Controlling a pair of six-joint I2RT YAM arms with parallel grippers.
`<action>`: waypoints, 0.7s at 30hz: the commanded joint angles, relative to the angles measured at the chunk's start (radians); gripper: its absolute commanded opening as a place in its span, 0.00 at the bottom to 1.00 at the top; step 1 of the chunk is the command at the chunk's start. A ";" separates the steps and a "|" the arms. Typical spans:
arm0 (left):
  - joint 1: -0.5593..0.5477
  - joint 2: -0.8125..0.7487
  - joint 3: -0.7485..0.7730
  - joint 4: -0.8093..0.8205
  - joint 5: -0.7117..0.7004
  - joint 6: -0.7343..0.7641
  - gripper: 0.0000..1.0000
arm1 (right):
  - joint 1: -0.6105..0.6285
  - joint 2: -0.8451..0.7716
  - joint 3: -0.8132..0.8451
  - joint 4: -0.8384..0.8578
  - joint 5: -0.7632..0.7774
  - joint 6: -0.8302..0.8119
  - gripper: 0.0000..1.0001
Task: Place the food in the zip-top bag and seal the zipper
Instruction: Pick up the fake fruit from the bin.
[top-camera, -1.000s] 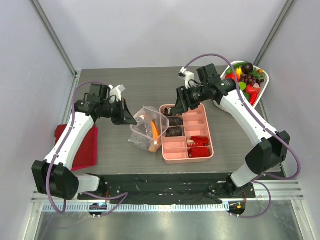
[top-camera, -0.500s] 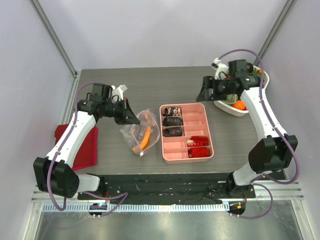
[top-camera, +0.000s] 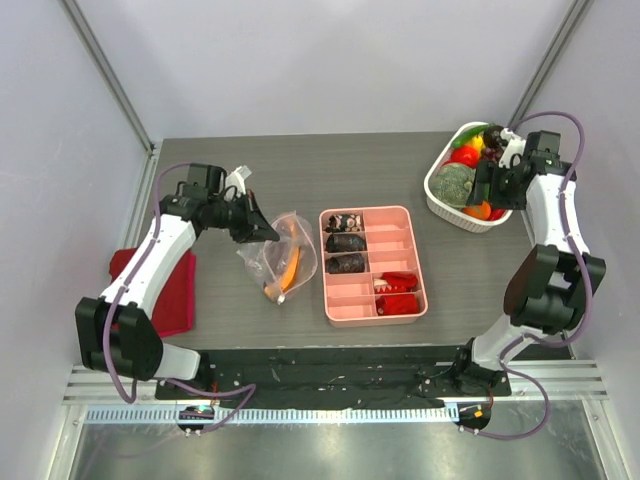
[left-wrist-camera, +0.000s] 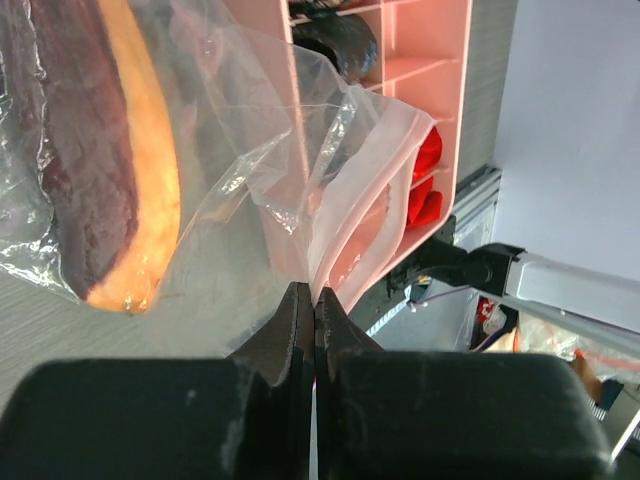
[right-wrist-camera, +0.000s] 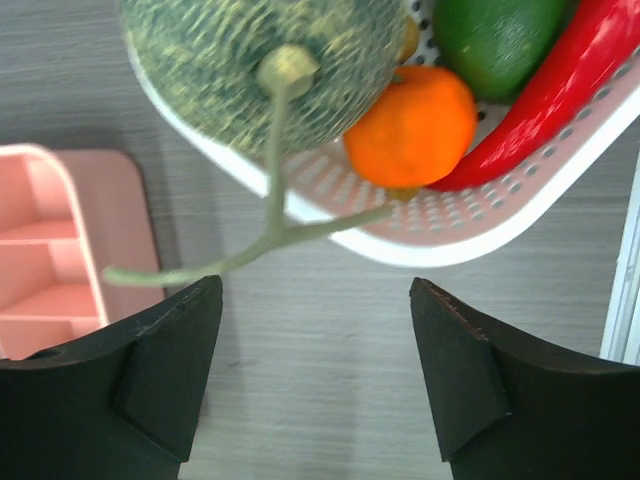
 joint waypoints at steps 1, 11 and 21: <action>0.013 0.043 0.038 0.102 -0.020 -0.065 0.00 | -0.010 0.078 0.103 0.070 -0.038 -0.007 0.76; 0.102 0.143 0.030 0.226 0.037 -0.200 0.00 | -0.006 0.220 0.172 0.116 -0.125 0.073 0.38; 0.110 0.147 0.024 0.260 0.035 -0.237 0.00 | 0.017 0.102 0.220 0.141 -0.353 0.005 0.01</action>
